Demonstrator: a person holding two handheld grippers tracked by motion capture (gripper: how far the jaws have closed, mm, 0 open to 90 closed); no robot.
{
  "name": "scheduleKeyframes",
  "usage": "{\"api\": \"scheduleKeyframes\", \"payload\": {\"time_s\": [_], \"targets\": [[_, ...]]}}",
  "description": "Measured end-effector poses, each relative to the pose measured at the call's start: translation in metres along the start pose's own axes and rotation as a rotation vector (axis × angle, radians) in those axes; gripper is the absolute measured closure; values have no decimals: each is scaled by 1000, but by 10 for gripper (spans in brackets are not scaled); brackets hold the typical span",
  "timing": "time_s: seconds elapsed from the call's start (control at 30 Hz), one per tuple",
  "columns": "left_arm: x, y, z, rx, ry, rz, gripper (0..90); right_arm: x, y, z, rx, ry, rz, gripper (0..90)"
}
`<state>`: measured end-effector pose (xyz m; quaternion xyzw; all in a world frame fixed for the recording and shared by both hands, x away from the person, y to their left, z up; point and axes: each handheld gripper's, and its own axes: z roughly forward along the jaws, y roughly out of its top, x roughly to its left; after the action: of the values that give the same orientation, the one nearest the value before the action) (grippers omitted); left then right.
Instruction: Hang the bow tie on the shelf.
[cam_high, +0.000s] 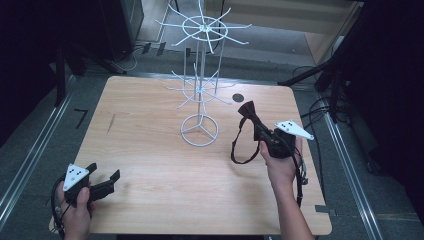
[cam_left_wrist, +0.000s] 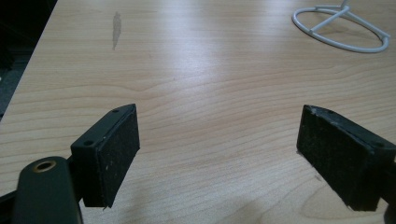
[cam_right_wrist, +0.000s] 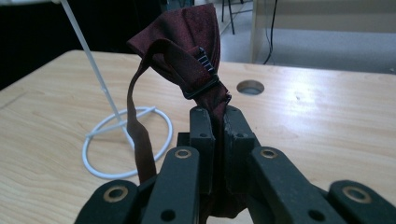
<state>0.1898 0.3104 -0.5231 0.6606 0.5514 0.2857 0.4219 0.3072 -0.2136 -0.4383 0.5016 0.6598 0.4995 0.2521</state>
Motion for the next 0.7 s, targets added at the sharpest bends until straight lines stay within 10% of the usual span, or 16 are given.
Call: {"api": "scheduleKeyframes", "payload": {"time_s": [0.7], "targets": [[0, 0, 0, -1, -1, -2, 140, 25, 25, -6, -77, 42, -17, 860]]}}
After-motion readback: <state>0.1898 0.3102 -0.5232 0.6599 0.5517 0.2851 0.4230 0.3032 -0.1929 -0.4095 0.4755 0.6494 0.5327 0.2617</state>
